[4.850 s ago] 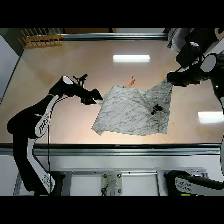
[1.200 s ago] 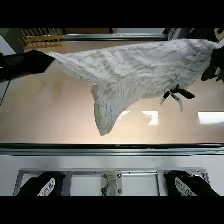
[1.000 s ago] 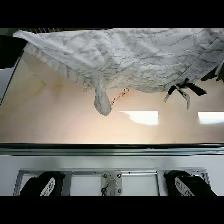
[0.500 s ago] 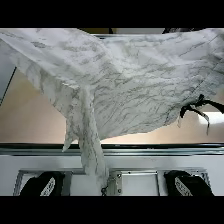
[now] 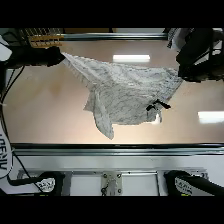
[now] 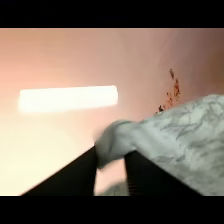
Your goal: Fold the clothes and pants, and hang the long-sleeved shirts on hangers.
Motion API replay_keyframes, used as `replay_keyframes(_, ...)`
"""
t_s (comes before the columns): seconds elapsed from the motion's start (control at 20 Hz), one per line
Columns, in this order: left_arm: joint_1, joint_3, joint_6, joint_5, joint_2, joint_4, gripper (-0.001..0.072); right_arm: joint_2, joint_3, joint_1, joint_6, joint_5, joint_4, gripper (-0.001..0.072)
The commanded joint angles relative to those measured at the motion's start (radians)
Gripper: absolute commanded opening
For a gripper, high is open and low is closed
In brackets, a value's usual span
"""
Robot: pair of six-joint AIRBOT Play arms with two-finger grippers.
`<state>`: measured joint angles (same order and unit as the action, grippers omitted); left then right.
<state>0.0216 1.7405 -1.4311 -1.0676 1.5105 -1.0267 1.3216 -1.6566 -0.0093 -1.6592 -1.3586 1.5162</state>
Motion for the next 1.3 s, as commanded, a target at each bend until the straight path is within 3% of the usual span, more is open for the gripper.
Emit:
replay_keyframes(0.0,-0.019,0.195,-0.08,-0.037,0.255,0.006,0.0619,0.162,-0.016,-0.004,-0.017,0.201,-0.002,0.0162)
replay_keyframes(0.05,-0.011,0.241,-0.114,-0.055,0.282,0.006,0.0619,0.169,-0.028,-0.011,-0.017,0.23,-0.002,0.0435)
replay_keyframes(0.1,0.001,0.272,-0.13,-0.079,0.292,0.005,0.0618,0.164,-0.039,-0.023,-0.016,0.255,-0.002,0.0563)
replay_keyframes(0.25,0.026,0.222,-0.128,-0.165,0.254,-0.005,0.0618,0.103,-0.046,-0.061,-0.004,0.225,-0.002,0.0558)
replay_keyframes(0.35,0.005,0.02,-0.129,-0.156,0.17,-0.038,0.0618,0.045,-0.026,-0.064,0.059,0.129,-0.003,0.0557)
replay_keyframes(0.55,-0.106,-0.472,-0.143,0.01,0.047,-0.044,0.0618,-0.085,0.111,-0.056,0.078,0.057,-0.084,0.0558)
replay_keyframes(0.7,-0.19,-0.663,-0.177,0.158,0.053,0.021,0.0618,-0.14,0.187,-0.042,0.079,0.064,-0.193,0.0558)
replay_keyframes(0.9,-0.231,-0.64,-0.174,0.182,0.168,0.16,0.0618,-0.145,0.203,0.01,0.086,0.069,-0.238,0.0558)
replay_keyframes(1.2,-0.244,-0.489,-0.175,0.188,0.268,0.188,0.0589,-0.145,0.203,0.06,0.085,0.071,-0.238,0.0558)
replay_keyframes(1.25,-0.241,-0.463,-0.175,0.187,0.276,0.183,0.0236,-0.145,0.203,0.06,0.085,0.071,-0.238,0.0557)
